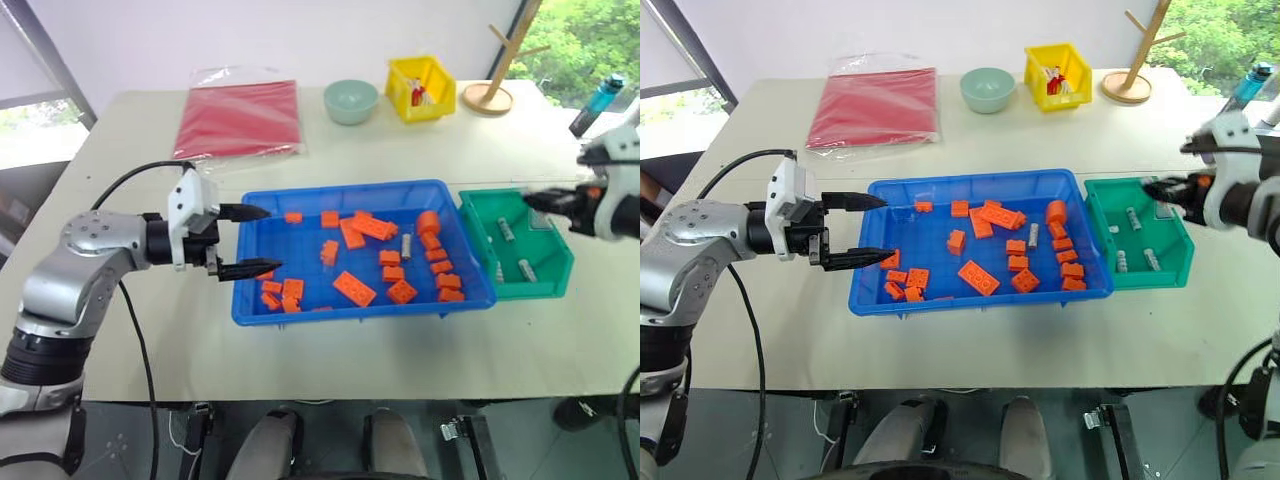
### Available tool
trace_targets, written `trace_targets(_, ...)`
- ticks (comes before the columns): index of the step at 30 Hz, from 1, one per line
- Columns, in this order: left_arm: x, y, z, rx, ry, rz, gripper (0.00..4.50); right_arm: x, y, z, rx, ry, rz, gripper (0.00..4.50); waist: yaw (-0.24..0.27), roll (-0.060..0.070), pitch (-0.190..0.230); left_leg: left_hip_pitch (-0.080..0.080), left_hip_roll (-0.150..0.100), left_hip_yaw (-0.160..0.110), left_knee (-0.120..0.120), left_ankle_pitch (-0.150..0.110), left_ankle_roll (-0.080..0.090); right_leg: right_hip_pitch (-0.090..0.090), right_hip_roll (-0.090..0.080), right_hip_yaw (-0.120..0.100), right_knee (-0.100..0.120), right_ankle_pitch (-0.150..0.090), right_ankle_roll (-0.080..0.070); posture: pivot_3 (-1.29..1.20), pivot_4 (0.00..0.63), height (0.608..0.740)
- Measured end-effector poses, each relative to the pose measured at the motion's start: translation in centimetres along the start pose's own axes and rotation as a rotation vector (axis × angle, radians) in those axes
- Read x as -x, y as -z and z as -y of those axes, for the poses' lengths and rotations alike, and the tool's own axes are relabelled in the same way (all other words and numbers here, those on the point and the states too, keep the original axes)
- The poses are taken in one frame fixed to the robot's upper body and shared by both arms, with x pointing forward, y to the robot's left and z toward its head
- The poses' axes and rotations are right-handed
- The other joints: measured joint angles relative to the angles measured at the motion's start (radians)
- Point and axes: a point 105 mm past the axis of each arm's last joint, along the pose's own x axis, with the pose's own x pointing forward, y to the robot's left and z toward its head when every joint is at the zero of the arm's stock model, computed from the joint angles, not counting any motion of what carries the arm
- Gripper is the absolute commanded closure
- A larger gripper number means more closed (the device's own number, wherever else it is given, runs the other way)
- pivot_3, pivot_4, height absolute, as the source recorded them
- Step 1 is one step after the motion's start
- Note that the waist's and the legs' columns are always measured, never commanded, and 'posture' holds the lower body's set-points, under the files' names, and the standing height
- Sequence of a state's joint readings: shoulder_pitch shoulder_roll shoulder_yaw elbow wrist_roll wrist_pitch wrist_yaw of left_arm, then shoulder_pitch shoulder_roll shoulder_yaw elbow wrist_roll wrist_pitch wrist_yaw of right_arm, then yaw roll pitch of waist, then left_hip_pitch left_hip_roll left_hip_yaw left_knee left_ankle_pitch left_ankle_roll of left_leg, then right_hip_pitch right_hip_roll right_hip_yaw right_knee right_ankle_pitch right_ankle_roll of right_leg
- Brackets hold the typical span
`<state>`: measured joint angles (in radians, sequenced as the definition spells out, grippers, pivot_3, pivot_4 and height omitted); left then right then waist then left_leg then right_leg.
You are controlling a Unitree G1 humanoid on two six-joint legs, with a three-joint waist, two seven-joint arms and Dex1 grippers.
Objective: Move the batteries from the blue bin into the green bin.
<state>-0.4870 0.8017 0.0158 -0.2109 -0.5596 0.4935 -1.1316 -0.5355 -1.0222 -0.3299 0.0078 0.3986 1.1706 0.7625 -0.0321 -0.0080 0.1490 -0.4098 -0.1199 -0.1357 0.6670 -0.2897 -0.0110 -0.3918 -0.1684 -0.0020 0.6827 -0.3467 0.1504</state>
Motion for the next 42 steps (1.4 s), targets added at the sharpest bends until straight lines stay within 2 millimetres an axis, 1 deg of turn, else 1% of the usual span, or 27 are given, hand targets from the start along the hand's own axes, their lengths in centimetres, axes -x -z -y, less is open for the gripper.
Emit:
trace_targets(2, -0.2, 0.0, -0.1, -0.003, 0.005, 0.003, 0.0, 0.0, 0.5, 0.3, -0.001, 0.018, -0.007, 2.55, -0.011, 0.0, 0.0, 0.0, 0.001, 0.0, 0.0, 0.0, 0.0, 0.0, 0.001, 0.0, 0.0, 0.0, 0.0, 0.0, 0.15, 0.717)
trace_targets(5, -0.6, -0.3, -0.3, -0.011, 0.016, 0.011, 0.0, -0.3, 1.1, 0.7, 0.005, 0.059, -0.011, 1.0, -0.013, 0.0, 0.0, 0.0, 0.001, 0.0, -0.001, 0.0, 0.0, 0.0, 0.001, 0.0, 0.0, 0.0, 0.0, 0.0, 0.15, 0.717)
trace_targets(7, -0.6, -0.1, -0.4, -0.008, 0.017, 0.007, 0.0, -0.5, 1.2, 0.5, 0.015, 0.054, -0.007, 1.0, -0.012, 0.0, 0.0, 0.0, 0.001, 0.0, -0.001, 0.0, 0.0, 0.0, 0.001, 0.0, 0.0, 0.0, 0.0, 0.0, 0.15, 0.717)
trace_targets(8, -0.6, -0.1, -0.5, -0.005, 0.015, 0.005, 0.0, -0.5, 0.8, 0.2, 0.021, 0.044, 0.003, 1.0, -0.012, 0.0, 0.0, 0.0, 0.001, 0.0, -0.001, 0.0, 0.0, 0.0, 0.001, 0.0, 0.0, 0.0, 0.0, 0.0, 0.15, 0.717)
trace_targets(11, -0.7, -0.2, -0.5, -0.009, 0.019, 0.008, 0.0, -0.4, -1.5, -0.9, 0.062, 0.006, 0.073, 1.0, -0.012, 0.0, 0.0, 0.0, 0.001, 0.0, 0.0, 0.0, 0.0, 0.0, 0.001, 0.0, 0.0, 0.0, 0.0, 0.0, 0.15, 0.717)
trace_targets(13, -0.7, -0.3, -0.6, -0.017, 0.021, 0.01, 0.0, -0.8, -2.9, -2.5, 0.105, -0.044, 0.112, 1.0, -0.012, 0.0, 0.0, 0.0, 0.001, -0.001, 0.0, 0.0, 0.0, 0.0, 0.001, 0.0, 0.0, 0.0, 0.0, 0.0, 0.15, 0.717)
trace_targets(14, -0.7, -0.4, -0.6, -0.018, 0.02, 0.01, 0.0, -1.5, -3.4, -3.9, 0.13, -0.096, 0.126, 1.0, -0.014, 0.0, 0.0, 0.0, 0.001, -0.001, 0.0, 0.0, 0.0, 0.0, 0.002, 0.0, 0.0, 0.0, 0.0, 0.0, 0.15, 0.717)
trace_targets(15, -0.8, -0.4, -0.6, -0.02, 0.022, 0.011, 0.0, -2.3, -3.4, -5.3, 0.162, -0.146, 0.121, 1.0, -0.015, 0.0, 0.0, 0.0, 0.001, -0.001, -0.001, 0.0, 0.0, 0.0, 0.002, 0.0, 0.0, 0.0, 0.0, 0.0, 0.15, 0.717)
trace_targets(17, -0.8, -0.4, -0.5, -0.02, 0.023, 0.011, 0.0, -4.3, -2.2, -8.6, 0.255, -0.27, 0.076, 1.0, -0.013, 0.0, 0.0, 0.0, 0.002, -0.001, -0.001, 0.0, 0.0, 0.0, 0.002, 0.0, 0.0, 0.0, 0.0, 0.0, 0.15, 0.717)
trace_targets(19, -0.8, -0.4, -0.5, -0.02, 0.022, 0.01, 0.0, -5.7, -1.0, -10.6, 0.357, -0.35, 0.033, 1.0, -0.009, 0.0, 0.0, -0.001, 0.0, -0.002, 0.0, 0.0, 0.0, -0.001, 0.001, 0.0, 0.0, 0.0, 0.0, 0.0, 0.15, 0.717)
trace_targets(21, -0.8, -0.4, -0.6, -0.02, 0.02, 0.009, 0.0, -6.6, -0.1, -11.7, 0.47, -0.417, 0.009, 1.0, -0.006, 0.0, 0.0, -0.001, -0.002, -0.005, 0.001, 0.0, 0.0, 0.0, 0.0, 0.0, 0.0, 0.0, 0.0, 0.0, 0.15, 0.717)
trace_targets(24, -0.8, -0.4, -0.6, -0.02, 0.019, 0.008, 0.0, -7.4, 0.3, -12.0, 0.537, -0.493, -0.023, 0.21, -0.007, 0.0, 0.0, -0.001, -0.003, -0.005, 0.001, 0.0, 0.0, 0.0, 0.0, 0.0, 0.0, 0.0, 0.0, 0.0, 0.15, 0.717)
trace_targets(25, -0.8, -0.4, -0.6, -0.02, 0.017, 0.007, 0.0, -7.8, 0.3, -11.9, 0.583, -0.512, -0.038, 0.04, -0.01, 0.0, 0.0, -0.001, -0.003, -0.005, 0.001, 0.0, 0.0, 0.0, 0.0, -0.001, 0.0, 0.0, 0.0, 0.0, 0.15, 0.717)
trace_targets(29, -0.8, -0.7, -0.3, -0.029, 0.014, 0.004, 0.0, -9.1, 0.7, -11.3, 0.698, -0.552, -0.092, 0.04, -0.015, 0.0, 0.0, -0.001, -0.002, -0.005, 0.0, 0.0, 0.0, -0.001, 0.0, -0.001, 0.0, 0.0, 0.0, 0.0, 0.15, 0.717)
trace_targets(32, -0.7, -0.6, 0.1, -0.029, 0.006, 0.001, 0.0, -9.7, 0.9, -11.5, 0.747, -0.601, -0.107, 0.04, -0.017, 0.0, 0.0, -0.001, -0.002, -0.005, 0.0, 0.0, 0.0, -0.001, 0.0, -0.001, 0.0, 0.0, 0.0, 0.0, 0.15, 0.717)
trace_targets(37, 0.2, -0.4, -0.2, -0.019, -0.033, -0.014, 0.0, -10.5, 1.5, -11.6, 0.79, -0.642, -0.136, 0.04, -0.012, -0.001, 0.0, -0.001, -0.002, -0.006, 0.001, 0.0, 0.0, 0.0, 0.0, -0.001, 0.0, 0.0, 0.0, 0.0, 0.15, 0.717)
trace_targets(42, 0.3, -0.3, -0.1, -0.013, -0.035, -0.012, 0.0, -11.0, 1.4, -11.9, 0.836, -0.666, -0.149, 0.04, -0.014, -0.001, 0.0, -0.001, -0.002, -0.006, 0.001, 0.0, 0.0, 0.0, 0.001, -0.001, 0.0, 0.0, 0.0, 0.0, 0.15, 0.717)
